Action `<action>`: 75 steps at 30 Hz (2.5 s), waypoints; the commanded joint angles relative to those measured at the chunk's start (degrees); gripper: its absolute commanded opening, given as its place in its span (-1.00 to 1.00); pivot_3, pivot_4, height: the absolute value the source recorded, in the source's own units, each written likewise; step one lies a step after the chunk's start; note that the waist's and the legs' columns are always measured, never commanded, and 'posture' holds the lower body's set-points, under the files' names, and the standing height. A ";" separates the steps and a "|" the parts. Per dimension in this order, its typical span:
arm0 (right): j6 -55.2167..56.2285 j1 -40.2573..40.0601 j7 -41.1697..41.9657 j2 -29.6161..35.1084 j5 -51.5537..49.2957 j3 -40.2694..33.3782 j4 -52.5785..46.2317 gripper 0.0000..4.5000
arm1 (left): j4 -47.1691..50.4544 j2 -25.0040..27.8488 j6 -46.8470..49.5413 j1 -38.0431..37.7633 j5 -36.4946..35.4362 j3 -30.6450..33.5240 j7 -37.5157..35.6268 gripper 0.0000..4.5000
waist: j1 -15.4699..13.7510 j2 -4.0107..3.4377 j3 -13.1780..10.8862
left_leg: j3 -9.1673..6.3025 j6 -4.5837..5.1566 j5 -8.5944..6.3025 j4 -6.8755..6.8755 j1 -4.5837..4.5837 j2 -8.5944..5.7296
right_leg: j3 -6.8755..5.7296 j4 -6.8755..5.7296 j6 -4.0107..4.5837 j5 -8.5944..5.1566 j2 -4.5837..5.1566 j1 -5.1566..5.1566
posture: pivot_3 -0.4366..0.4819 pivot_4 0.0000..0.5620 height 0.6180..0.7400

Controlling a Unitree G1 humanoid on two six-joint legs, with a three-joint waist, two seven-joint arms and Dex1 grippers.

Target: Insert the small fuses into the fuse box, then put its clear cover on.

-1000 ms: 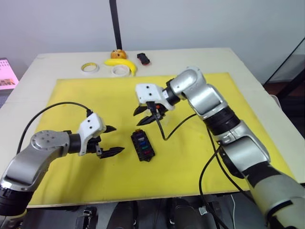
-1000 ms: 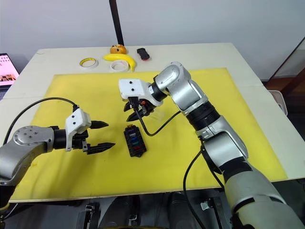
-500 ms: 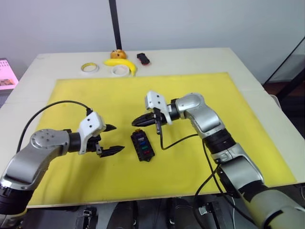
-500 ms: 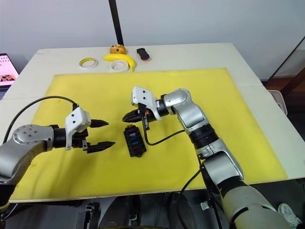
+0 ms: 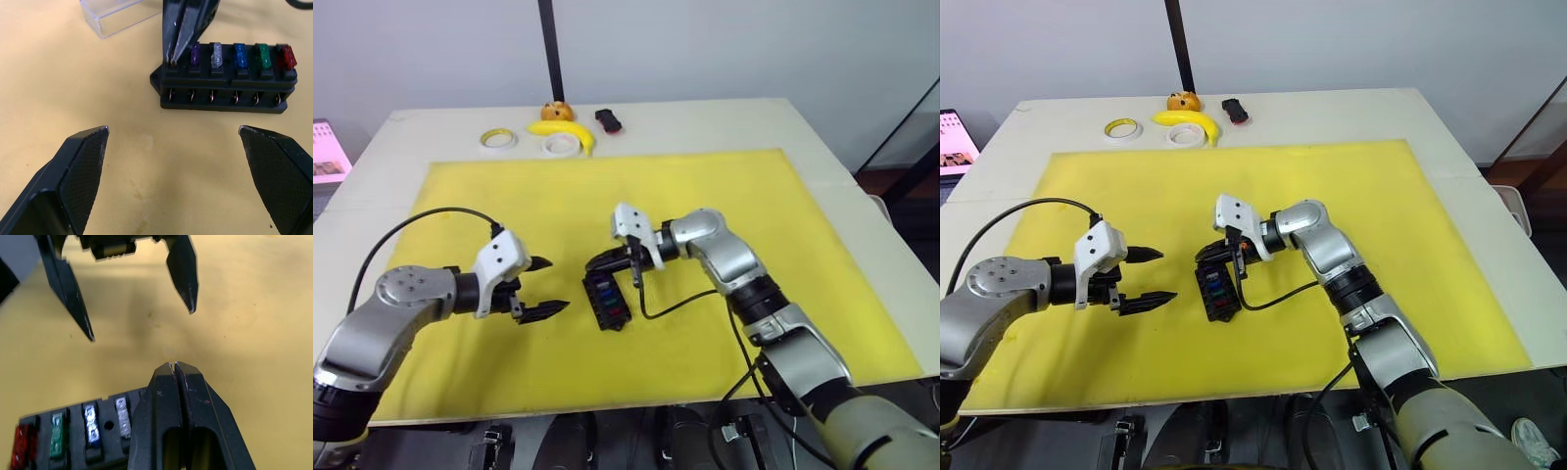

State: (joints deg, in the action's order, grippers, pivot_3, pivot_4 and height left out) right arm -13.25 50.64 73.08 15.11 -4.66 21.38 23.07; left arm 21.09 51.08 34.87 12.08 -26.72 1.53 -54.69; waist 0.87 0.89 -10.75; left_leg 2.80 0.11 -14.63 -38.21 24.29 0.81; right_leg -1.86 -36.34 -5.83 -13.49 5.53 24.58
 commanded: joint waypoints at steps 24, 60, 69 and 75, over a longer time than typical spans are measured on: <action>-30.65 9.22 2.90 1.63 -12.74 -6.87 -10.45 -0.97 | 2.43 -0.34 0.43 0.32 -0.74 1.75 1.40 1.00 | -0.07 -0.02 0.00 | -0.04 0.01 -0.01 0.04 -0.21 0.03 | 0.01 0.00 0.00 0.00 0.01 -0.15 | -0.05 -0.47 1.00; -19.67 7.18 -0.06 10.43 -10.90 -9.13 -18.07 -0.97 | 7.82 1.75 4.55 -4.51 -8.35 10.76 -0.11 1.00 | -0.07 -0.02 0.00 | -0.06 0.01 -0.01 0.09 -0.11 0.10 | 0.01 0.05 0.00 0.00 0.03 -0.07 | -0.05 -0.47 1.00; -2.19 -1.30 5.79 32.28 -3.35 -10.41 -20.19 -0.86 | 12.56 8.58 7.79 -19.96 -9.41 26.50 -4.55 1.00 | -0.10 -0.04 -0.03 | 0.03 0.02 -0.02 0.09 -0.10 0.07 | 0.02 0.18 0.01 -0.01 0.05 -0.08 | -0.05 -0.47 1.00; 3.76 -5.10 6.80 41.95 -1.03 -13.30 -12.91 0.26 | 13.39 8.07 7.69 -29.46 -8.48 36.36 -8.16 1.00 | -0.02 -0.05 -0.03 | 0.12 0.02 -0.02 0.10 -0.11 0.09 | 0.02 0.21 0.21 -0.12 0.03 -0.05 | -0.05 -0.47 1.00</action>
State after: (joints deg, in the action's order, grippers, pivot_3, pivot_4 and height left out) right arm -12.14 45.34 79.72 55.55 -6.69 10.27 9.00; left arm 33.45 58.91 43.27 -16.57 -35.51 34.47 -61.74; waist 0.85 0.84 -10.79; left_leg 2.93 0.14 -14.65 -38.11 24.17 0.90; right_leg -1.83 -36.13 -5.60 -13.62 5.57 24.53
